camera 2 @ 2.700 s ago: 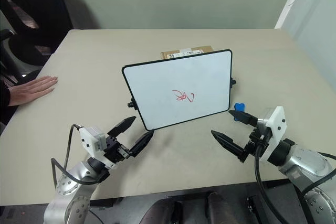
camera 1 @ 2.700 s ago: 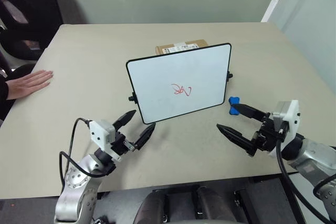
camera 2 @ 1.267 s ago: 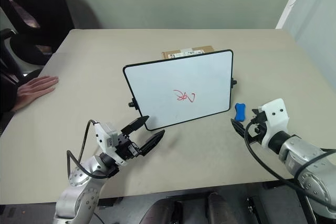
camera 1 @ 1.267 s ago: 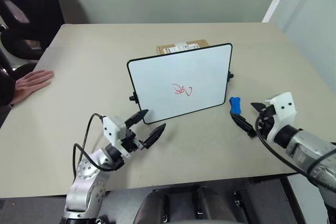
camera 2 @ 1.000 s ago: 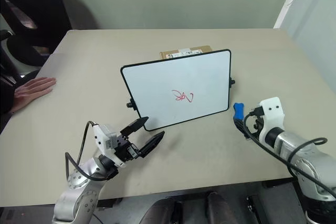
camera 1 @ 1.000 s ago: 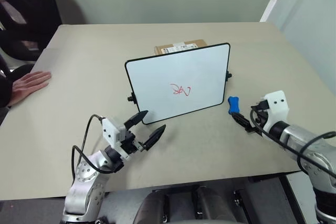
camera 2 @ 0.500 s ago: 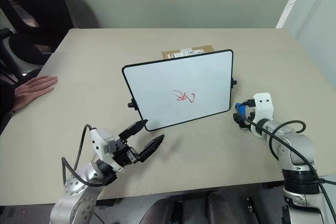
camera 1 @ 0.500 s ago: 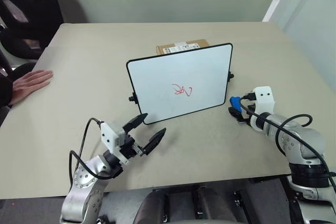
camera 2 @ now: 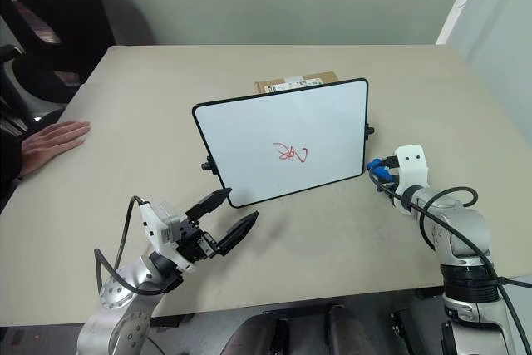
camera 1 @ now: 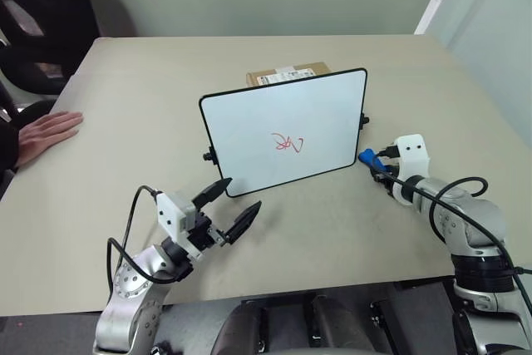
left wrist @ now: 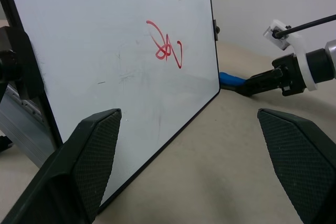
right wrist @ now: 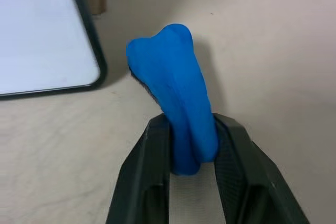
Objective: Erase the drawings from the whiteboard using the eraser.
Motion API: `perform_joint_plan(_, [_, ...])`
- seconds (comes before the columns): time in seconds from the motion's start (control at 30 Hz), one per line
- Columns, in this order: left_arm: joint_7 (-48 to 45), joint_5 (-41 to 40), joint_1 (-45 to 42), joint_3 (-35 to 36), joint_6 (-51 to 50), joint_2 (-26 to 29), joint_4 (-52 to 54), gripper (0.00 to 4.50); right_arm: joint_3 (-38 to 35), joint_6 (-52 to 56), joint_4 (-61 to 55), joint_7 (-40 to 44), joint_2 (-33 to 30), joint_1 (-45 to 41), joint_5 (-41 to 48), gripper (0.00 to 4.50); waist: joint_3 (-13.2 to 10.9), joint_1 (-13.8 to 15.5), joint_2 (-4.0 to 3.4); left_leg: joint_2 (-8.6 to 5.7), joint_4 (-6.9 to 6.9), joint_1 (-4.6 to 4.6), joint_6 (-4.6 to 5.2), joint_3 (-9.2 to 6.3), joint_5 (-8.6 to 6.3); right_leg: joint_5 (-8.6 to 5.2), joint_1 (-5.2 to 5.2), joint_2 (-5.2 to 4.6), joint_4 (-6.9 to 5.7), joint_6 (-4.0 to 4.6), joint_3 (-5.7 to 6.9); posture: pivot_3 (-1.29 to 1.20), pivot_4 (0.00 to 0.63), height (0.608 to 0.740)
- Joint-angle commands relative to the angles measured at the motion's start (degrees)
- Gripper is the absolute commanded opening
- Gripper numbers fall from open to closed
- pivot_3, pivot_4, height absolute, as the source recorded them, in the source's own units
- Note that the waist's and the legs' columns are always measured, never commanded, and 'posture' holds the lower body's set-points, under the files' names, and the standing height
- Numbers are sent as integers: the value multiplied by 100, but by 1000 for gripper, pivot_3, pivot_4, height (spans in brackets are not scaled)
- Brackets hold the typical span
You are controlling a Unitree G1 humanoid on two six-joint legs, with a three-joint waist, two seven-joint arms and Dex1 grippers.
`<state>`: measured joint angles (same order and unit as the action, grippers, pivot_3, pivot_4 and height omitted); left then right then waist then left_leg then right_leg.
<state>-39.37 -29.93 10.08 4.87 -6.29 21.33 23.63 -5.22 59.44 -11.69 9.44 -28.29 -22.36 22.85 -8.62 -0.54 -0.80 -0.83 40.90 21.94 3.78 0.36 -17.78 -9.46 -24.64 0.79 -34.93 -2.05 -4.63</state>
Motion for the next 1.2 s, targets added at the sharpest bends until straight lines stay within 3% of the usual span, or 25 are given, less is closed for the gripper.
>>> perform_joint_plan(0.03, [1,-47,-11,37,51,11,190,4500,-187,119,-518,97,-138,121,-5,1198,0,3,0,0,0,0,0,0,0,0,0,0,0,1,1,0,150,740])
perform_joint_plan(0.13, [-9,-40,-13,5,48,2,196,4500,-367,296,-944,167,-269,296,66,1198,0,9,0,0,0,2,1,0,-1,-1,0,0,2,1,1,0,150,740])
perform_joint_plan(0.27, [-13,-33,-54,-31,39,-13,161,4500,-637,627,-1520,283,-498,466,215,620,0,4,0,-1,0,4,2,1,-2,-1,1,-1,4,1,-1,0,150,740])
perform_joint_plan(0.37, [-33,-19,-83,-77,53,-29,121,4500,-744,739,-2037,529,-636,565,433,475,0,2,0,0,0,4,1,1,-2,-1,1,0,3,1,-1,0,150,740])
perform_joint_plan(0.57, [-16,9,-116,-131,53,-56,117,4500,-198,-68,-2809,1113,-671,572,522,475,0,-13,0,0,0,3,-2,1,-1,-2,0,4,3,1,-2,0,150,740])
perform_joint_plan(0.87, [-4,-37,67,-102,32,-14,349,4500,1393,-1952,-2035,1229,-376,19,-720,475,0,-23,0,1,0,1,-3,0,0,0,-2,2,2,-2,-3,0,150,740])
perform_joint_plan(1.2, [79,-131,155,42,-21,46,445,4500,1896,-2821,-1270,1537,50,-385,-1294,475,0,-20,0,1,-1,2,-4,0,1,-1,-1,1,8,-1,-2,0,150,740])
